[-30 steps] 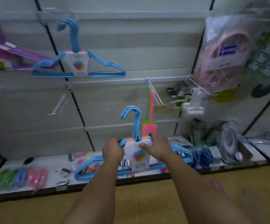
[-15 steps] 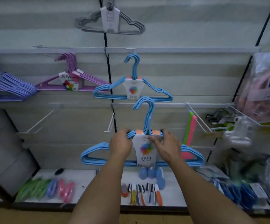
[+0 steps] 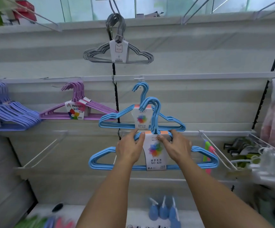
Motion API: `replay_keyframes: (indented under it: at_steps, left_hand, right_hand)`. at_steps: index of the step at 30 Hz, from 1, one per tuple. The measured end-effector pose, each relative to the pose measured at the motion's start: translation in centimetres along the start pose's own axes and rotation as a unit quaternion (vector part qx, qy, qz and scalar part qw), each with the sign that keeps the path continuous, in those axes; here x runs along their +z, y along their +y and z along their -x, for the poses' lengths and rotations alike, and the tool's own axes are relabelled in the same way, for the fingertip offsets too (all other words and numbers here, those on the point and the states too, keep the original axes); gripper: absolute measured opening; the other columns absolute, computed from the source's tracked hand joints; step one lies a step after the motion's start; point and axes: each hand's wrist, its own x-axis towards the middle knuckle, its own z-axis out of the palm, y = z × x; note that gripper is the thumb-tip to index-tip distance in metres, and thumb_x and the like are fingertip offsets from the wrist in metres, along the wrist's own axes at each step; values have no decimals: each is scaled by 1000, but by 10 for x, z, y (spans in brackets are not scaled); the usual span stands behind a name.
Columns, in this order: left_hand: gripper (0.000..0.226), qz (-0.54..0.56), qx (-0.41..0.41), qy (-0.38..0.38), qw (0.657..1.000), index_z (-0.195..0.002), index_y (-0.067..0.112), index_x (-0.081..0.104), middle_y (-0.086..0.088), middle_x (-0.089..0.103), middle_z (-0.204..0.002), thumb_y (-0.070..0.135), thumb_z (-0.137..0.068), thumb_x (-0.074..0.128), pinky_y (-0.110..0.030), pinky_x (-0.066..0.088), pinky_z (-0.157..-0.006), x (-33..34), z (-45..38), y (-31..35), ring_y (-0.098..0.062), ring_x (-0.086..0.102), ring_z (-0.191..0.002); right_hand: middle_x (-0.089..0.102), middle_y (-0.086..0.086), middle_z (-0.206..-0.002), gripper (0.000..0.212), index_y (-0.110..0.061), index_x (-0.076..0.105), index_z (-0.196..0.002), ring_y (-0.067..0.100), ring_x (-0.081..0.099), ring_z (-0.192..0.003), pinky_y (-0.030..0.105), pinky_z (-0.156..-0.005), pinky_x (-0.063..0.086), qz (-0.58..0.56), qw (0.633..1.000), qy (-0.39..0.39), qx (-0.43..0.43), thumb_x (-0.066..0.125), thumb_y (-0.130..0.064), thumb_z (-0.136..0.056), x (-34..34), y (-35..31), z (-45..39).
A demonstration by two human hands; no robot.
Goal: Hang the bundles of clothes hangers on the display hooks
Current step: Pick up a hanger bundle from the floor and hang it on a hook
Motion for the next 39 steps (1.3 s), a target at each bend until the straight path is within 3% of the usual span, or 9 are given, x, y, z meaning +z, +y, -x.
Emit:
replay_keyframes:
  at_steps: [4, 9, 16, 21, 28, 32, 39]
  left_hand:
    - [45, -26, 21, 20, 999, -119, 27, 59, 0, 67, -103, 56, -96, 33, -37, 45, -81, 8, -28, 14, -21, 59, -98]
    - [42, -65, 39, 36, 997, -119, 27, 58, -2, 66, -104, 51, -98, 31, -43, 45, -88, 13, -53, 25, -24, 58, -99]
    - [42, -93, 79, 64, 990, -113, 25, 60, -1, 66, -97, 51, -98, 30, -36, 39, -81, 8, -102, 29, -23, 58, -92]
    - [46, -106, 83, 73, 988, -122, 25, 58, -1, 65, -109, 51, -98, 30, -36, 37, -87, 1, -132, 26, -23, 57, -101]
    - [44, -125, 119, 80, 982, -121, 23, 58, 0, 65, -107, 49, -99, 31, -32, 35, -88, 0, -154, 8, -19, 55, -100]
    - [46, -145, 125, 82, 978, -130, 24, 52, 1, 62, -118, 48, -99, 29, -32, 30, -98, 4, -160, -9, -19, 52, -111]
    - [48, -151, 99, 77, 981, -132, 24, 50, 3, 59, -124, 50, -98, 28, -32, 31, -99, 13, -165, -27, -18, 50, -114]
  right_hand:
    - [64, 2, -101, 48, -21, 55, -106, 26, 57, -103, 43, -95, 36, -13, 1000, 9, 1, 45, -64, -87, 0, 1, -30]
    - [65, 4, -108, 54, -19, 56, -112, 27, 56, -107, 43, -97, 35, -6, 999, 31, 13, 45, -65, -86, 3, -2, -56]
    - [65, 4, -108, 55, -19, 55, -117, 28, 56, -107, 43, -97, 33, -29, 998, 54, 15, 45, -64, -87, 2, -22, -91]
    - [65, 3, -107, 54, -20, 55, -114, 28, 57, -105, 42, -96, 34, -39, 997, 65, 17, 44, -65, -86, 11, -39, -112]
    - [65, 3, -105, 52, -20, 55, -113, 27, 58, -103, 45, -97, 38, -75, 995, 58, 22, 46, -64, -86, 34, -48, -123]
    - [62, 5, -111, 53, -19, 52, -120, 29, 55, -108, 46, -99, 38, -92, 995, 32, 19, 48, -61, -87, 48, -51, -125]
    - [57, 6, -122, 57, -19, 47, -129, 27, 49, -118, 45, -103, 34, -56, 998, 1, -3, 45, -60, -89, 60, -54, -130]
